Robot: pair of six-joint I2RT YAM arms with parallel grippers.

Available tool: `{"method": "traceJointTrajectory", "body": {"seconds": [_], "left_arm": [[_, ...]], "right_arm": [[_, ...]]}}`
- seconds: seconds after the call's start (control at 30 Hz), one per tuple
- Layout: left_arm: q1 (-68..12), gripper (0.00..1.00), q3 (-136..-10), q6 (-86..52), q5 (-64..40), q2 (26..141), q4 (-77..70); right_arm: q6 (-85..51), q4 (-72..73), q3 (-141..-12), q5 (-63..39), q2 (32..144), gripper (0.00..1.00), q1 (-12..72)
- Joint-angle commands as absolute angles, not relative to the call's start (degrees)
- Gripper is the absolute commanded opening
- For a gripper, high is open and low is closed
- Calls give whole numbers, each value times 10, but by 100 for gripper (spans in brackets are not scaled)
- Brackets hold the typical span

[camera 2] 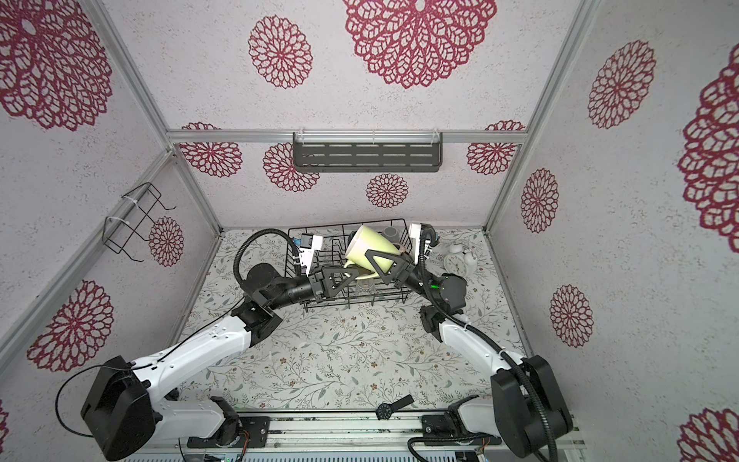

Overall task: Load cups into a dish rack
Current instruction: Place the cup upside down at the dish rack.

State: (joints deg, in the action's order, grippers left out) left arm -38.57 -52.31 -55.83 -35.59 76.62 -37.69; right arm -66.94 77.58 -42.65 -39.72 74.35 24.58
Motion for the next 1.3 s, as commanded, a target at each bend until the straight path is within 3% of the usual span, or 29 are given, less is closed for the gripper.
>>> {"method": "traceJointTrajectory", "body": {"seconds": [0.0, 0.13, 0.23, 0.33, 0.43, 0.6, 0.7, 0.9, 1.1, 1.27], "left_arm": [[-386, 0, -546, -578, -373, 780, -387], [-381, 0, -546, -570, -367, 778, -362], [-373, 13, -544, -561, -349, 765, -328], [-370, 36, -538, -529, -324, 745, -290], [-367, 37, -532, -505, -307, 725, -265], [-357, 41, -508, -489, -282, 701, -254], [-345, 59, -501, -479, -270, 687, -225], [-325, 78, -486, -414, -197, 642, -128], [-319, 81, -493, -334, -105, 603, -17], [-319, 83, -500, -297, -66, 590, 43]], "right_arm": [[-658, 840, -450, -428, 743, 82, 256], [-655, 843, -451, -434, 746, 76, 256], [-643, 833, -443, -430, 742, 72, 256], [-633, 804, -443, -428, 735, 68, 254], [-613, 760, -448, -430, 724, 67, 254], [-524, 590, -465, -417, 695, 62, 251], [-464, 469, -476, -393, 672, 60, 247], [-319, 174, -535, -330, 647, 57, 227], [-225, -76, -615, -247, 678, 56, 198], [-155, -176, -684, -201, 731, 55, 196]]}}
